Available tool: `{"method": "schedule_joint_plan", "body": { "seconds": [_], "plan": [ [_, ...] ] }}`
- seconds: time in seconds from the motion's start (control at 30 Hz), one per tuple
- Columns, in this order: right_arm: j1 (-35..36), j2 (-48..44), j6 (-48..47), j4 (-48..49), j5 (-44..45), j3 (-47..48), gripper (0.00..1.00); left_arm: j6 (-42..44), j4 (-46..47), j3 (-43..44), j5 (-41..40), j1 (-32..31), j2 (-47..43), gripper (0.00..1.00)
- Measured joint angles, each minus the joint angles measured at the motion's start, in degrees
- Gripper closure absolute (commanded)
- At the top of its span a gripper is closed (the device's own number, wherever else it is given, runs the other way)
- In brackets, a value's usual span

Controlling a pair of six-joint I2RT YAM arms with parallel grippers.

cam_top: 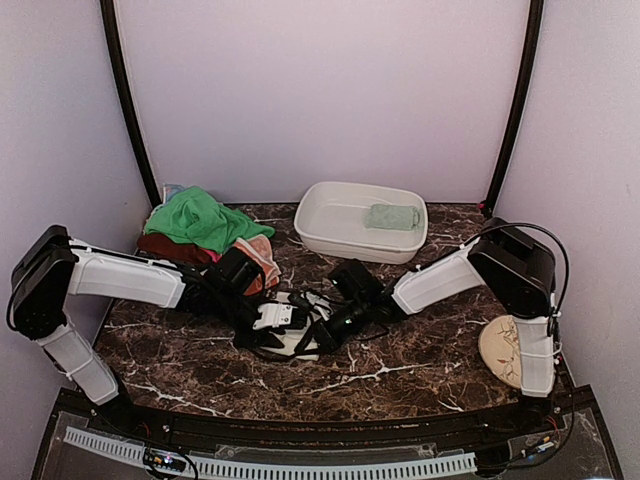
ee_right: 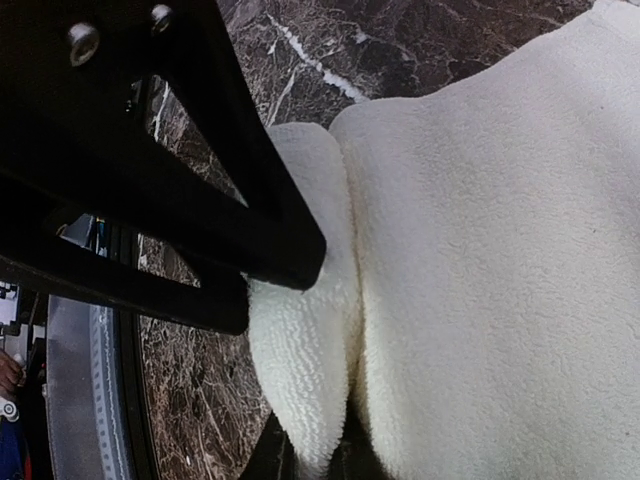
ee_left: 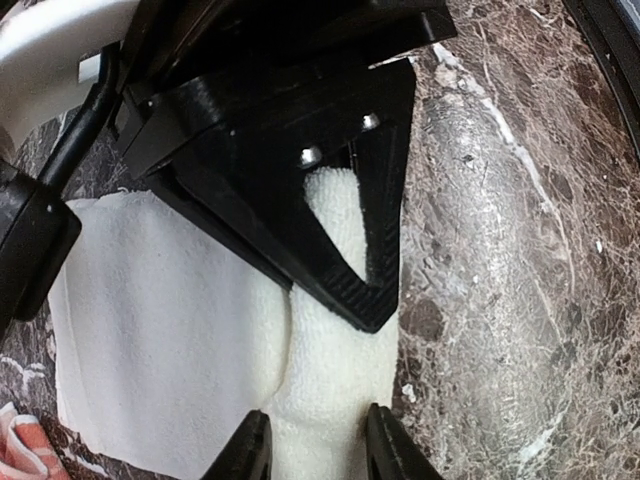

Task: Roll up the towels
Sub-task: Roll the towel at the center of the board.

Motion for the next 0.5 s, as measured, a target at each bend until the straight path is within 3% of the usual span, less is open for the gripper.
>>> {"method": "schedule_joint_plan", "body": {
  "seconds": [0.23,0.3,0.37,0.4,0.43,0.5],
  "plan": [
    [-0.11,-1.11,5.2,7.04,0.48,-3.85,0.78,-3.5,-0.39,2.1,4.79,4.35,4.57,0.86],
    [-0.15,-1.29,7.21,9.22,0.68,-4.96,0.7,-4.55,-1.07,3.08,6.47,5.33,5.68,0.89],
    [-0.28,-1.57,8.92,11.74,0.85,-6.23,0.57,-5.51,-2.43,4.44,8.0,6.08,6.69,0.89],
    [-0.31,-1.9,9.9,12.55,1.11,-6.82,0.43,-5.9,-3.3,5.22,8.61,6.36,7.3,0.89],
    [-0.31,-2.47,10.43,13.53,1.44,-7.58,0.07,-6.16,-3.96,5.9,9.09,6.6,7.87,0.89],
    [-0.33,-4.35,10.91,14.75,2.8,-9.42,0.0,-6.64,-5.51,7.52,9.9,6.95,9.16,0.89]
  ]
}}
